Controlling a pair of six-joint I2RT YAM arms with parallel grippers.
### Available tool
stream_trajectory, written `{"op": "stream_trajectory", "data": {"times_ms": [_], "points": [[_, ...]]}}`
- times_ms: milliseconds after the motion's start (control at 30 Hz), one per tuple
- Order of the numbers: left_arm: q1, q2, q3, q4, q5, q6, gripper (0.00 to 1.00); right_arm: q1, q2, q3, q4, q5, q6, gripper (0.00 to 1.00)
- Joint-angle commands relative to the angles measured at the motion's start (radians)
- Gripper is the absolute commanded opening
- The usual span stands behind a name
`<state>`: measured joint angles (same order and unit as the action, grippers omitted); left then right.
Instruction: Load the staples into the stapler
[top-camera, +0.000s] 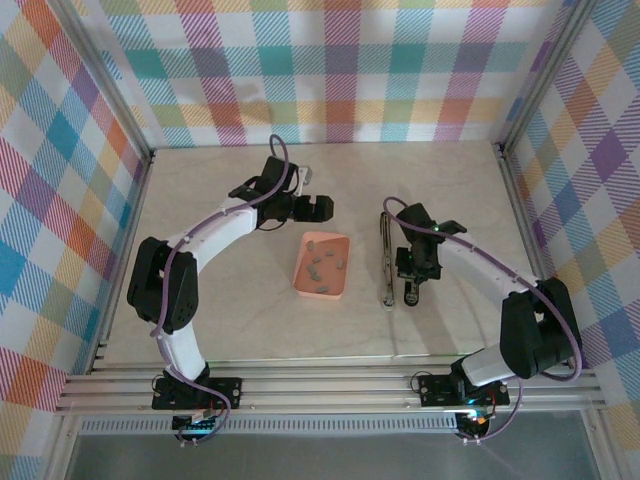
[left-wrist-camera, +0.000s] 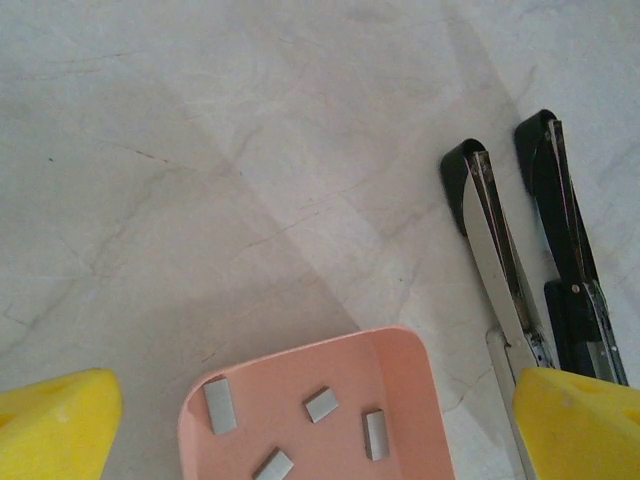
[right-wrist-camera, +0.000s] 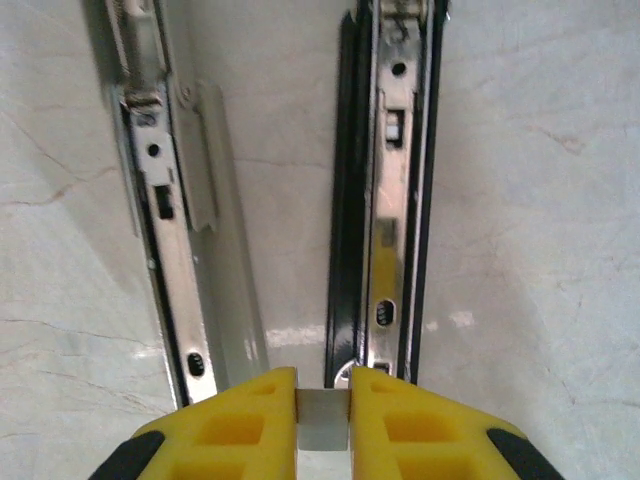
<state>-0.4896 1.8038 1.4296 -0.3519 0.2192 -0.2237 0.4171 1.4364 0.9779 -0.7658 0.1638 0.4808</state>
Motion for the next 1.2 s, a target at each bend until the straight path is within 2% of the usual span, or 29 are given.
{"op": "stream_trajectory", "data": {"times_ms": [0,100,500,667,900,1167], "points": [[-0.040,-0.022,0.019,0.050,-0.045,-0.003,1.00,-0.007,-0.065,0.036,0.037,0.005,-0.028,0.18],[-0.070,-0.020,0.018,0.059,-0.078,0.003,1.00,-0.008,-0.095,0.020,0.062,0.004,-0.043,0.17],[-0.096,0.048,-0.031,0.179,-0.032,-0.008,1.00,-0.008,-0.194,-0.085,0.023,0.075,-0.023,0.18],[-0.098,0.112,-0.008,0.224,-0.004,0.009,1.00,-0.007,-0.169,-0.118,0.062,0.084,-0.068,0.18],[-0.099,0.188,0.062,0.202,0.040,0.001,1.00,-0.010,-0.130,-0.130,0.065,0.082,-0.048,0.18],[-0.099,0.227,0.078,0.213,0.054,-0.026,1.00,-0.014,-0.105,-0.141,0.093,0.023,-0.051,0.18]]}}
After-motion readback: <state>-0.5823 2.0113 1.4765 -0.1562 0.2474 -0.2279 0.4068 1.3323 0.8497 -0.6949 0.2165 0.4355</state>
